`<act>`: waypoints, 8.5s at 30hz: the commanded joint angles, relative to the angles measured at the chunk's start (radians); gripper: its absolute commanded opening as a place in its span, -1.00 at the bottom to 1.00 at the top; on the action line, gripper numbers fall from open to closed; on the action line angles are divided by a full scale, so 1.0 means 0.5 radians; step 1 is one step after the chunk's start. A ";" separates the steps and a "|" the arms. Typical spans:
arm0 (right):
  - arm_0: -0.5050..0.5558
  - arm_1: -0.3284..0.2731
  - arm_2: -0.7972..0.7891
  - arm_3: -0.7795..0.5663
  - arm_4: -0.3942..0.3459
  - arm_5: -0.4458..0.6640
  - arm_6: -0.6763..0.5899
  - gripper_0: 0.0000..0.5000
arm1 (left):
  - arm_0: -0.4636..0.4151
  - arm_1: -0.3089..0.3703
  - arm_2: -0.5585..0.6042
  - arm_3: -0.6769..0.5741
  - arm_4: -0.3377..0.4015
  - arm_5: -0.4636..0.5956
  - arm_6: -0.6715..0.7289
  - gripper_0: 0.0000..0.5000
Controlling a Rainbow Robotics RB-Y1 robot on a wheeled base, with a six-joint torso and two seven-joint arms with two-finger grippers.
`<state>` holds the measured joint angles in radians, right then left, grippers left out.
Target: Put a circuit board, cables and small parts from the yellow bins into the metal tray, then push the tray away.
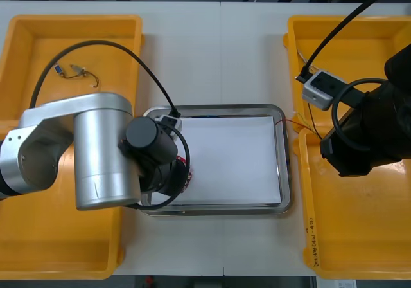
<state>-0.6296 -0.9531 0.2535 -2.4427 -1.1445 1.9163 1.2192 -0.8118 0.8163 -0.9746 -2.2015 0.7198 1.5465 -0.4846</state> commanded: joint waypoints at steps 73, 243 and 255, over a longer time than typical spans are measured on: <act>0.093 0.897 1.257 0.879 1.528 -0.317 1.283 -1.00 | -0.131 0.058 1.915 1.697 -0.013 0.331 -1.571 1.00; -0.901 1.050 -0.765 3.354 1.697 -1.452 0.633 1.00 | -0.199 -0.071 1.682 1.479 -0.050 0.524 -1.295 -1.00; -0.821 1.047 -0.765 3.354 1.682 -1.486 0.636 1.00 | -0.147 -0.283 1.605 0.878 -0.019 0.747 -1.031 -1.00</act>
<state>-1.0491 -0.4355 -0.1485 -0.7481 -0.3025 1.1924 1.5442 -0.8882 0.7119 -0.1555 -1.6834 0.7010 1.9096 -1.1631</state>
